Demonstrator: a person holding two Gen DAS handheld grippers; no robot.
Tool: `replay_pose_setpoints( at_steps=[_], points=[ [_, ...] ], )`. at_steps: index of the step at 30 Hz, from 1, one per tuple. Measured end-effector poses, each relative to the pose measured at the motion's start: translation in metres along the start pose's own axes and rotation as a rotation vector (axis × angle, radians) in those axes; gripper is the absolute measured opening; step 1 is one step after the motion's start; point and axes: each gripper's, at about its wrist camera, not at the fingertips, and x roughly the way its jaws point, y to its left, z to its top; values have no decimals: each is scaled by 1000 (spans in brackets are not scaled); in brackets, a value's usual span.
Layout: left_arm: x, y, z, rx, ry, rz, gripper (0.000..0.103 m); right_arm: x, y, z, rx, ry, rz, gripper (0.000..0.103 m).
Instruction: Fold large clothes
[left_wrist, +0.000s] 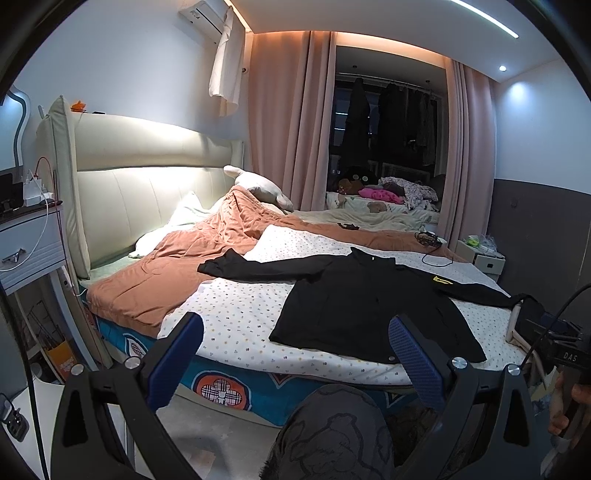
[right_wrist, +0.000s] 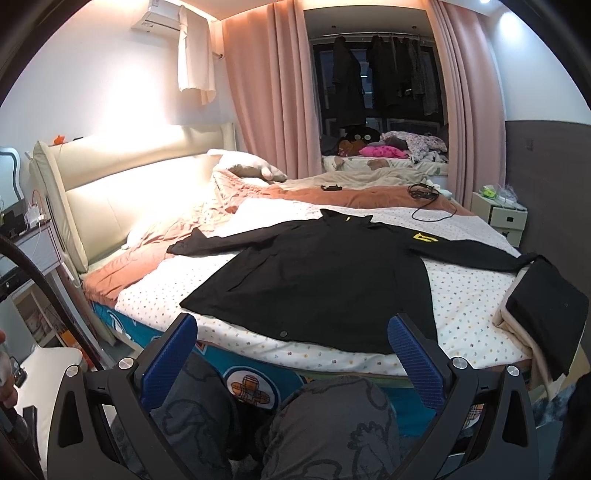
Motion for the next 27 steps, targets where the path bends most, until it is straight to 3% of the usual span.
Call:
replay_pose_setpoints(
  at_steps=[27],
  points=[
    [-10, -3, 1, 15, -8, -19, 103, -15, -2, -5, 37, -20, 8, 103]
  ],
)
